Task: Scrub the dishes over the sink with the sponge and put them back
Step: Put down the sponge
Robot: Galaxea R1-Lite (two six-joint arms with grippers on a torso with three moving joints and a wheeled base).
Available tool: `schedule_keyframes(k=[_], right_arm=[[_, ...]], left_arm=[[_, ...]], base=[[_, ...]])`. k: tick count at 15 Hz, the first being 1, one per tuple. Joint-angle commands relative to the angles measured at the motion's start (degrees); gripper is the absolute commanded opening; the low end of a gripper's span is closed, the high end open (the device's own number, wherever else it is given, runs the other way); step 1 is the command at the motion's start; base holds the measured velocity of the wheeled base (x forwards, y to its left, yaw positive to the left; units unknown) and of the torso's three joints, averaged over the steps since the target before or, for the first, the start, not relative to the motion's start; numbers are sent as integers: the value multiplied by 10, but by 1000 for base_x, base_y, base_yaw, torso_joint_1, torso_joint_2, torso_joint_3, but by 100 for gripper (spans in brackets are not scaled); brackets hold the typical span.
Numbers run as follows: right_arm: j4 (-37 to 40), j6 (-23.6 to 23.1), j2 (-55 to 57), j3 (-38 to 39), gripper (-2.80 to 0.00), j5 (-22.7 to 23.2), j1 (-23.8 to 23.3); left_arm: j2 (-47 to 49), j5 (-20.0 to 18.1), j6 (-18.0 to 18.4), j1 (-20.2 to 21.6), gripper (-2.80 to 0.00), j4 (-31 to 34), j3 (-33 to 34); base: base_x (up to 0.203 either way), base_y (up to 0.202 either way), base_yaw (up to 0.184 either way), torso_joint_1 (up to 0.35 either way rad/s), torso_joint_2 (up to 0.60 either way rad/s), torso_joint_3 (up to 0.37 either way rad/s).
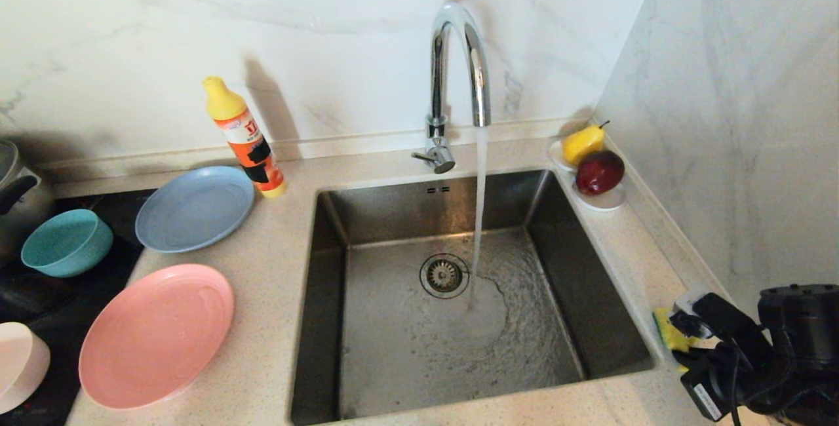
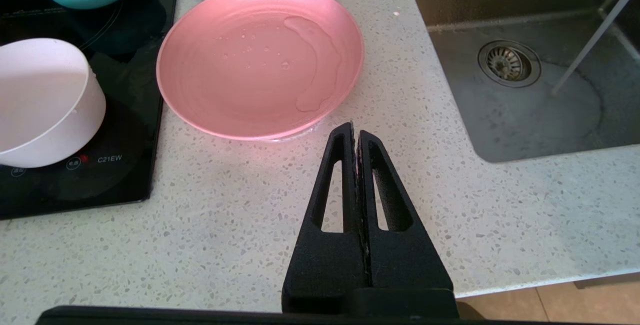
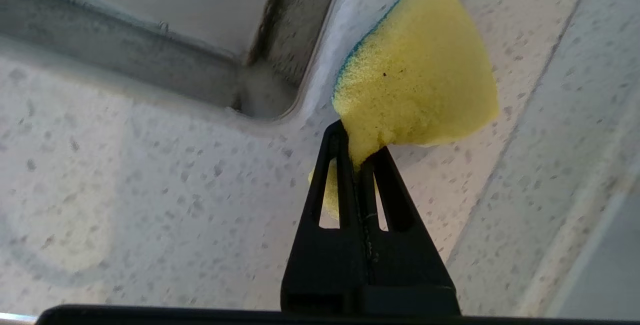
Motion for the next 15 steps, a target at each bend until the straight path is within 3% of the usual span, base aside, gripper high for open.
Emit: schedule_keyframes(k=[1, 11, 12, 15], right_arm=[[-5, -1, 5, -1, -280, 0, 0], [-7, -11, 10, -2, -280, 0, -7], [-7, -9, 11, -5, 0, -1, -7], [-1, -2, 11, -13, 0, 0, -8]], left_arm=[[0, 0, 0, -1, -280, 0, 0], [0, 0, 0, 0, -280, 0, 0], [0, 0, 0, 0, -280, 0, 0], [0, 0, 0, 0, -280, 0, 0]], base=[[0, 0, 0, 0, 0, 0], [0, 0, 0, 0, 0, 0], [0, 0, 0, 0, 0, 0], [0, 0, 0, 0, 0, 0]])
